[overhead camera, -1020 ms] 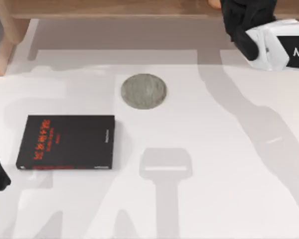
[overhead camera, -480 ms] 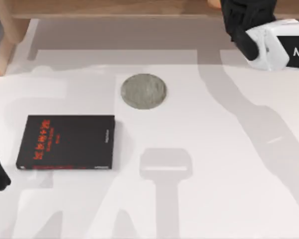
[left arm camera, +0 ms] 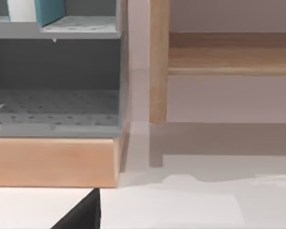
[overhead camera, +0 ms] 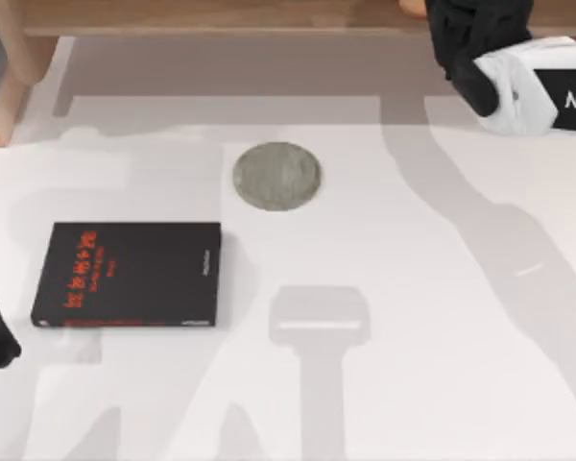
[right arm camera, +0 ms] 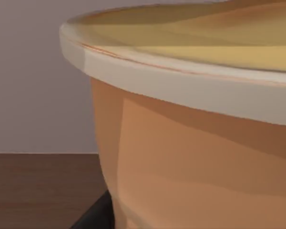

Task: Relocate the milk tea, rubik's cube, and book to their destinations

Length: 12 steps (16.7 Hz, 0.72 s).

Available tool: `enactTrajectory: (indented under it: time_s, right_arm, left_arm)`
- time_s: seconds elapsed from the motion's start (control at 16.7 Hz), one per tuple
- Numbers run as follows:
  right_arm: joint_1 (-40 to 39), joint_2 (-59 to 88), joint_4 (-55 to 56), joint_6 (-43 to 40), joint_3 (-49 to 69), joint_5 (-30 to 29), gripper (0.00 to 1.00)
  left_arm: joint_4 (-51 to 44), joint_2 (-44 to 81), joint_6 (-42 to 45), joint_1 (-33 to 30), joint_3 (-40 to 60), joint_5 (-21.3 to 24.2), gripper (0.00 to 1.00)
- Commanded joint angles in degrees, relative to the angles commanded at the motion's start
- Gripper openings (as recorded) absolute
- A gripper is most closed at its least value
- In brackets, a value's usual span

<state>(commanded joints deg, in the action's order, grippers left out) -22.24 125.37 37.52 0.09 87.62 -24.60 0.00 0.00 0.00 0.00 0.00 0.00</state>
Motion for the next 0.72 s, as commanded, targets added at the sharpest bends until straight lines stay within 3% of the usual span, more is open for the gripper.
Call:
enactTrajectory:
  time_s: [0.48,0.72]
  right_arm:
    - [-0.57,-1.04,0.45,0.08,-0.93,-0.37,0.00]
    - [-2.31,-7.45,2.46,0.12,-9.87,-2.06,0.00]
  left_arm:
    - [0.00,0.00,0.00,0.00,0.00,0.00,1.00]
    - [0.00,0.00,0.00,0.00,0.00,0.00,1.00]
